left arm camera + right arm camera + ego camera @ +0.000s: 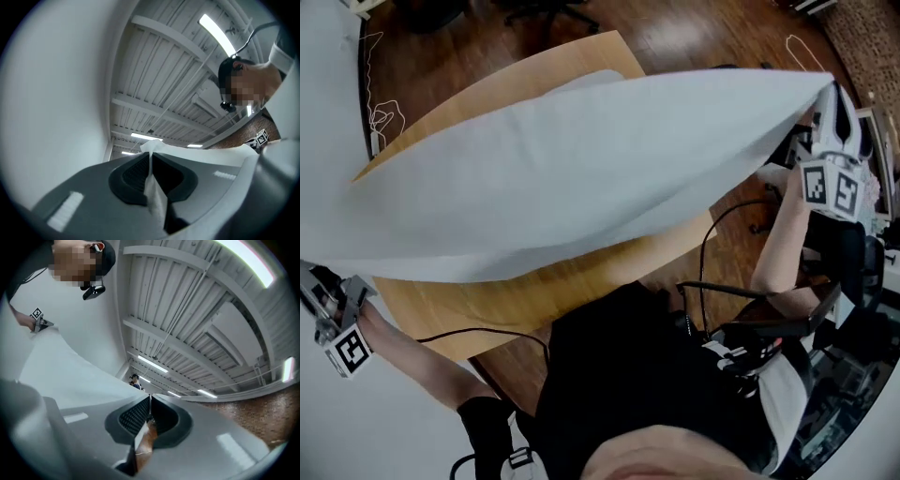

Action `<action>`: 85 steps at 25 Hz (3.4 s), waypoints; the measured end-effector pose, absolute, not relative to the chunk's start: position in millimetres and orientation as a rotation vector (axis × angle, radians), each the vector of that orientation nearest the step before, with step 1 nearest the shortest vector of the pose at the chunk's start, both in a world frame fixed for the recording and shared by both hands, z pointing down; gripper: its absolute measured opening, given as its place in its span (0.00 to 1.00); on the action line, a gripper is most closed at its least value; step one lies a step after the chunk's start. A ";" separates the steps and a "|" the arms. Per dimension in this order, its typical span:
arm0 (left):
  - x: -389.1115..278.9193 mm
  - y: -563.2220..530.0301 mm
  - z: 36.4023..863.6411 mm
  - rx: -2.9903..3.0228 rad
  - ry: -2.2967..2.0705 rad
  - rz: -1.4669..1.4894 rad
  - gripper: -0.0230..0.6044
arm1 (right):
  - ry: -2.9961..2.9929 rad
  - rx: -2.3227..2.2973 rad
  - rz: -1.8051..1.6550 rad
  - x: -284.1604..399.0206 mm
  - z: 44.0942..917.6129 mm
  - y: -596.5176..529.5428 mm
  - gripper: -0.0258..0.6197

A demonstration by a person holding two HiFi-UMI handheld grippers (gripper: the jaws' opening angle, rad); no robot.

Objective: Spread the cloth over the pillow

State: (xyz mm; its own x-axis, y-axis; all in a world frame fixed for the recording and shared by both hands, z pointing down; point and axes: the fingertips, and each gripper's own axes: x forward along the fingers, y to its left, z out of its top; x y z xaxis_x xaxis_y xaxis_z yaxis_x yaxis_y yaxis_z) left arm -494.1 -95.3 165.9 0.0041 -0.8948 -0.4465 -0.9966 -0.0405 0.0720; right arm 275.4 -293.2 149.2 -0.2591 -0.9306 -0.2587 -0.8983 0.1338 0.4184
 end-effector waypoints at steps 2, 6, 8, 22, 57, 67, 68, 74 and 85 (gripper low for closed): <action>-517.8 -163.0 196.1 -2.033 2.072 0.430 0.08 | -2.393 1.814 -0.698 259.0 184.7 -375.9 0.06; -554.9 -285.4 296.3 -2.065 2.247 0.110 0.08 | -2.416 1.663 -0.513 207.7 297.7 -533.6 0.06; -570.7 -334.0 370.8 -2.099 2.340 -0.072 0.08 | -2.359 1.556 -0.395 179.3 387.8 -594.6 0.06; -619.8 -313.6 622.1 -2.263 2.855 -0.167 0.49 | -2.085 1.187 0.175 200.9 697.5 -598.0 0.43; -425.4 48.3 595.7 -3.001 2.200 0.063 0.32 | -2.359 1.428 0.626 171.6 541.5 -80.7 0.25; -386.1 4.6 629.0 -3.018 1.974 -0.705 0.49 | -2.254 1.316 0.691 178.5 591.8 -101.2 0.26; -390.9 9.1 630.0 -2.992 2.006 -0.732 0.49 | -2.257 1.276 0.683 174.1 600.2 -107.8 0.28; -387.2 -1.5 607.2 -2.911 1.990 -0.715 0.06 | -2.243 1.228 0.659 193.2 616.1 -157.8 0.38; -344.3 -12.9 462.2 -2.868 1.697 -0.626 0.05 | -2.090 0.812 0.409 191.1 483.7 -175.3 0.06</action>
